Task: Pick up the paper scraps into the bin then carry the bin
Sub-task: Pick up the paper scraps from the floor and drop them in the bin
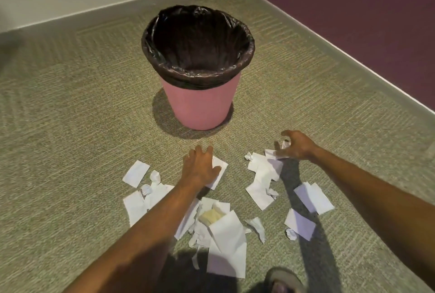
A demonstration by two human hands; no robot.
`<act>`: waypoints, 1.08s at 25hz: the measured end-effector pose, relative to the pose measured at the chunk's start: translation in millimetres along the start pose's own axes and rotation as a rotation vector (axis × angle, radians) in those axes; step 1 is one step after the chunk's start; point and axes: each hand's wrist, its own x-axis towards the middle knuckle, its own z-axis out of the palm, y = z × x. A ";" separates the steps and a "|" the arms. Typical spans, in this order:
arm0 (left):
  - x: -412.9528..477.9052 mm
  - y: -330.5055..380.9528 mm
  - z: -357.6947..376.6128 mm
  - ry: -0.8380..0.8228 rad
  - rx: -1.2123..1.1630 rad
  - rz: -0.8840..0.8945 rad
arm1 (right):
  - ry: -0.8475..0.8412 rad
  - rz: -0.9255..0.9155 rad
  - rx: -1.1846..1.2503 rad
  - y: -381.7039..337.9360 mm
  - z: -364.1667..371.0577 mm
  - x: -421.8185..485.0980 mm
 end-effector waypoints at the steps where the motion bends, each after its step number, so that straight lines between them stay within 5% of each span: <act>1: -0.5 -5.7 11.0 -0.045 0.038 -0.013 | -0.031 0.016 -0.023 9.8 5.0 4.2; 11: 9.9 -8.2 46.4 0.125 0.114 0.059 | -0.033 -0.058 -0.135 13.2 44.6 14.3; 22: 3.7 33.5 49.6 -0.134 -0.604 0.240 | 0.057 -0.144 -0.275 2.5 73.7 -21.1; 24: -0.6 51.3 58.6 -0.176 -0.542 0.274 | 0.069 -0.137 -0.256 3.5 76.5 -26.3; 27: -6.7 72.3 75.0 -0.174 -0.124 0.340 | 0.075 -0.142 -0.263 6.0 80.7 -29.8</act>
